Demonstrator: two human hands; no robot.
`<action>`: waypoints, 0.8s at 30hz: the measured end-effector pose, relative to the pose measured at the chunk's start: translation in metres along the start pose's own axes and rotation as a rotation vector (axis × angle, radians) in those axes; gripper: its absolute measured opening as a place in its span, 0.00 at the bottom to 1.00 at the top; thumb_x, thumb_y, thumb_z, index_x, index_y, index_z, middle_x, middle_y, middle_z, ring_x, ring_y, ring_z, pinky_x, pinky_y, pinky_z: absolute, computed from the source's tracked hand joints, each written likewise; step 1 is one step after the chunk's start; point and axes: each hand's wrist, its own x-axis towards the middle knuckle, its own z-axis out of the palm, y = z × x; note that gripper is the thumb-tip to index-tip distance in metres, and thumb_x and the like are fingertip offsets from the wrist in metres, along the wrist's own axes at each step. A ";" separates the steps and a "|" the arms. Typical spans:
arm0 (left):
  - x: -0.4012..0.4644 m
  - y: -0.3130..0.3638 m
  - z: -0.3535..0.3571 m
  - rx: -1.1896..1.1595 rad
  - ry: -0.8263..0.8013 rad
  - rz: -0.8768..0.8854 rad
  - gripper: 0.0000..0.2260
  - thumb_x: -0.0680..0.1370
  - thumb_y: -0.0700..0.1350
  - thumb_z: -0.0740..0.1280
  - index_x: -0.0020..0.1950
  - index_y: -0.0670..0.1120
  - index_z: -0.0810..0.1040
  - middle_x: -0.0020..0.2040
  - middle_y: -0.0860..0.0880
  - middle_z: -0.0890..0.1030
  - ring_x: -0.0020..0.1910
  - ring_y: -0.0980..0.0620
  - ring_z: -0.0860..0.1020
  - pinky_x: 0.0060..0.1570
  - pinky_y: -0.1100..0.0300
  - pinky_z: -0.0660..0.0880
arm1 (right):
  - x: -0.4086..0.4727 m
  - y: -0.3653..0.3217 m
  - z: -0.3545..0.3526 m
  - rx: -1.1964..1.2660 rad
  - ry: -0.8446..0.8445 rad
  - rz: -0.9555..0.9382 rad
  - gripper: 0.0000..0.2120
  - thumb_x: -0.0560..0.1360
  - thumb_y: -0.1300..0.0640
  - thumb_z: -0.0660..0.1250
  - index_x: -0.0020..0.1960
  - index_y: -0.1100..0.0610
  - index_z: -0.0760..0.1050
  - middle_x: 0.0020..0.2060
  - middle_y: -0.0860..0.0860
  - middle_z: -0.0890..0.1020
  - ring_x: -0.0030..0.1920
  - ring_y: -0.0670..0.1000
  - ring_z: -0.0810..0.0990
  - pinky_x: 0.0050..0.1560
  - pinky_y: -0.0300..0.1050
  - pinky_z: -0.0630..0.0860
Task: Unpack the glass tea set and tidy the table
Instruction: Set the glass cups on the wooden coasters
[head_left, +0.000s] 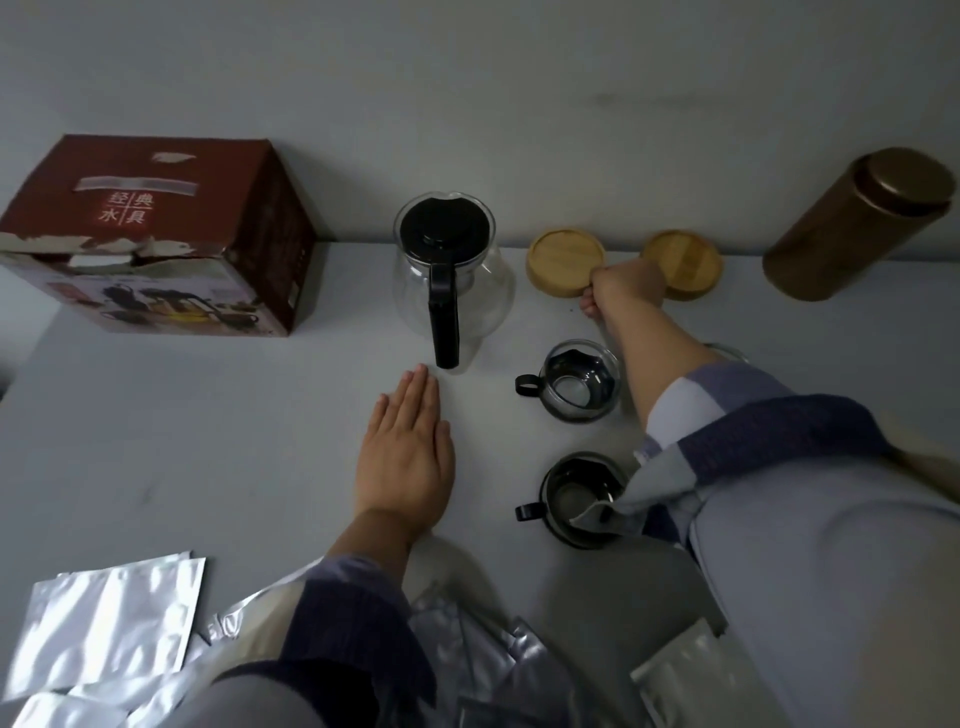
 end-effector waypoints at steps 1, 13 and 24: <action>0.000 0.000 0.000 0.001 0.000 0.000 0.26 0.81 0.52 0.43 0.78 0.46 0.52 0.78 0.50 0.49 0.75 0.58 0.42 0.74 0.59 0.40 | -0.002 -0.001 -0.001 0.001 -0.003 -0.002 0.13 0.76 0.60 0.61 0.33 0.60 0.68 0.28 0.57 0.77 0.25 0.53 0.75 0.34 0.47 0.74; -0.002 0.001 0.000 0.005 0.000 -0.004 0.26 0.81 0.52 0.44 0.78 0.44 0.53 0.78 0.49 0.51 0.77 0.54 0.47 0.75 0.57 0.41 | -0.066 0.024 -0.047 -0.438 -0.033 -0.311 0.09 0.76 0.59 0.65 0.47 0.63 0.81 0.43 0.58 0.84 0.47 0.57 0.83 0.45 0.44 0.77; 0.000 0.002 0.000 0.004 0.004 -0.003 0.26 0.80 0.52 0.44 0.78 0.44 0.54 0.78 0.49 0.52 0.77 0.54 0.48 0.76 0.57 0.43 | -0.075 0.017 -0.046 -0.703 -0.019 -0.230 0.11 0.77 0.65 0.61 0.57 0.66 0.75 0.58 0.62 0.79 0.59 0.60 0.78 0.45 0.43 0.70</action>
